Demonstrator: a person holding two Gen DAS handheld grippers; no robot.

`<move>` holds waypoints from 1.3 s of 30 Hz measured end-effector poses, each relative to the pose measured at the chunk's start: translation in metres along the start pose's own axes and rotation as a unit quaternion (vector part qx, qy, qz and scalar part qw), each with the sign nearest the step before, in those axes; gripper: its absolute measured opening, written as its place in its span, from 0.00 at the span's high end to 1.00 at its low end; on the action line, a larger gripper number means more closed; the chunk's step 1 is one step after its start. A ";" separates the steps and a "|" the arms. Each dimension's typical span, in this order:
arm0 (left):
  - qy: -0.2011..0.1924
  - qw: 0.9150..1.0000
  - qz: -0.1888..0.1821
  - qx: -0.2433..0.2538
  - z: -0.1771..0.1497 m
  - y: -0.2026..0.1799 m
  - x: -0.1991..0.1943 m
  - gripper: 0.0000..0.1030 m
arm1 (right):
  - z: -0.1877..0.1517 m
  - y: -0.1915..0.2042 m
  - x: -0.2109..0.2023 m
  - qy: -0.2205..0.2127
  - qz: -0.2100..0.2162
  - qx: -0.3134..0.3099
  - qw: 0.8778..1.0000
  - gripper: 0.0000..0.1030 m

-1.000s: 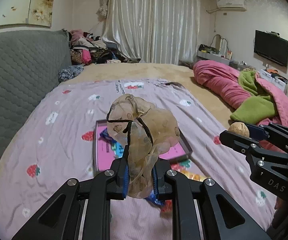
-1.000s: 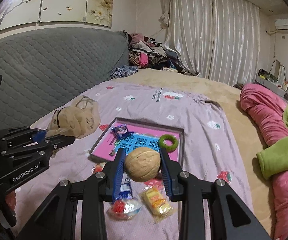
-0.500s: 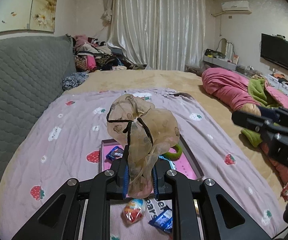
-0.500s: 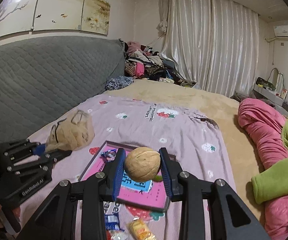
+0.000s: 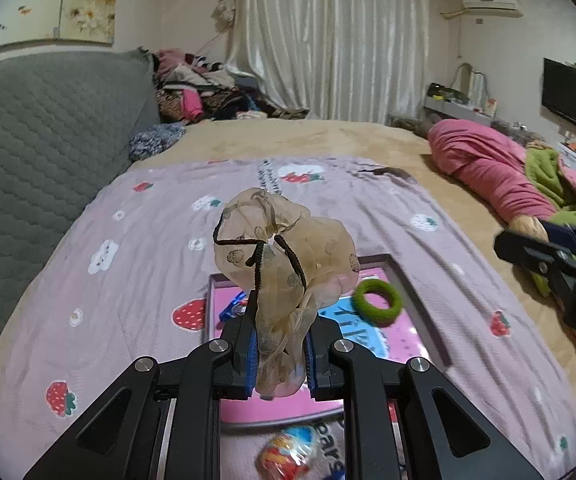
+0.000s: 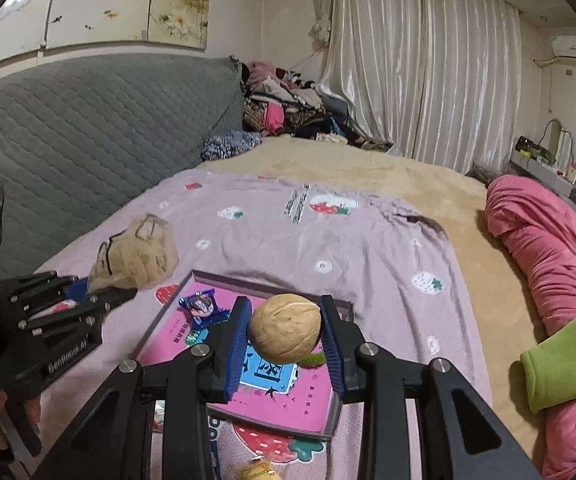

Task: Organize objects
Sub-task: 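Carry the mesh bag with the left tool over the book while the right tool brings the walnut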

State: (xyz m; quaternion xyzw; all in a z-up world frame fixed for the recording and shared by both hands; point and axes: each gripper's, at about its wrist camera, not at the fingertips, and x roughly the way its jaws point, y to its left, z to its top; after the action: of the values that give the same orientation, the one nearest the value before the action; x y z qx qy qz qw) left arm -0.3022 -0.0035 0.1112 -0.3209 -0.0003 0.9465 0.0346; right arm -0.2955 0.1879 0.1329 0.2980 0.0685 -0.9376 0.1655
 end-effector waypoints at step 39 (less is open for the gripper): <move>0.121 0.992 0.000 -0.033 -0.098 0.043 0.160 0.82 | -0.088 -0.019 0.165 0.141 0.011 0.013 0.990 0.66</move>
State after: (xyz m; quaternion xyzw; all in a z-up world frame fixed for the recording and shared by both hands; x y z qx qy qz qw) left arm -0.3719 -0.0378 -0.0649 -0.4343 -0.0278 0.9000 0.0238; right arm -0.3818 0.1808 -0.0344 0.4299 0.0760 -0.8852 0.1606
